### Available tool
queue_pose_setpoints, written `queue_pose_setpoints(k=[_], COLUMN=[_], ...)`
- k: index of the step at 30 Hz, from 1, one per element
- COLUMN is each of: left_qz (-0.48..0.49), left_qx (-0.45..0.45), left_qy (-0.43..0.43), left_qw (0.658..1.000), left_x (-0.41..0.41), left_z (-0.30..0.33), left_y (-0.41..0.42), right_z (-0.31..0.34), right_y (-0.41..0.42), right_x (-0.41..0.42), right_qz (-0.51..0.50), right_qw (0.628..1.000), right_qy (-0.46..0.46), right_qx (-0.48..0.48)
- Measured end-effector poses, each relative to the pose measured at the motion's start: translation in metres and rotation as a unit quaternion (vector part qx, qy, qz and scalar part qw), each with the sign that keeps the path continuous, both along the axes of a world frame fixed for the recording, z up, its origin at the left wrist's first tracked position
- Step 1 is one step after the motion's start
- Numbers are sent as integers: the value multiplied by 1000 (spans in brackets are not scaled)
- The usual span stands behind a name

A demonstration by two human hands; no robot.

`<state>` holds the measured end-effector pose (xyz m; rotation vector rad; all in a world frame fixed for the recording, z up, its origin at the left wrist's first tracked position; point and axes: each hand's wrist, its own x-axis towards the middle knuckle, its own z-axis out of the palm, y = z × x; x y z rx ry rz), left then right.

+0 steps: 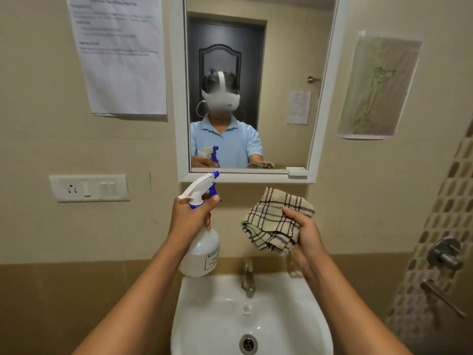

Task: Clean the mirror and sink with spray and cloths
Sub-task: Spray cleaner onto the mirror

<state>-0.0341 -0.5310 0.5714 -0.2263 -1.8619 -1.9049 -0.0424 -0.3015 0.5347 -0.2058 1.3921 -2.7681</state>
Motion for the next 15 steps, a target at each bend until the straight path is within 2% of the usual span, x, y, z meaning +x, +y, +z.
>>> queue_pose_setpoints(k=[5, 9, 15], left_qz=[58, 65, 65], left_qx=[-28, -53, -89], left_qy=[30, 41, 64], left_qw=[997, 996, 992], left_x=[2, 2, 4], left_z=[24, 36, 76], left_y=[4, 7, 29], right_z=[22, 35, 89], right_y=[0, -7, -8], right_x=[-24, -51, -83], right_qz=[28, 50, 40], right_qw=[996, 989, 984], right_qy=[51, 115, 157], right_qx=[-70, -75, -69])
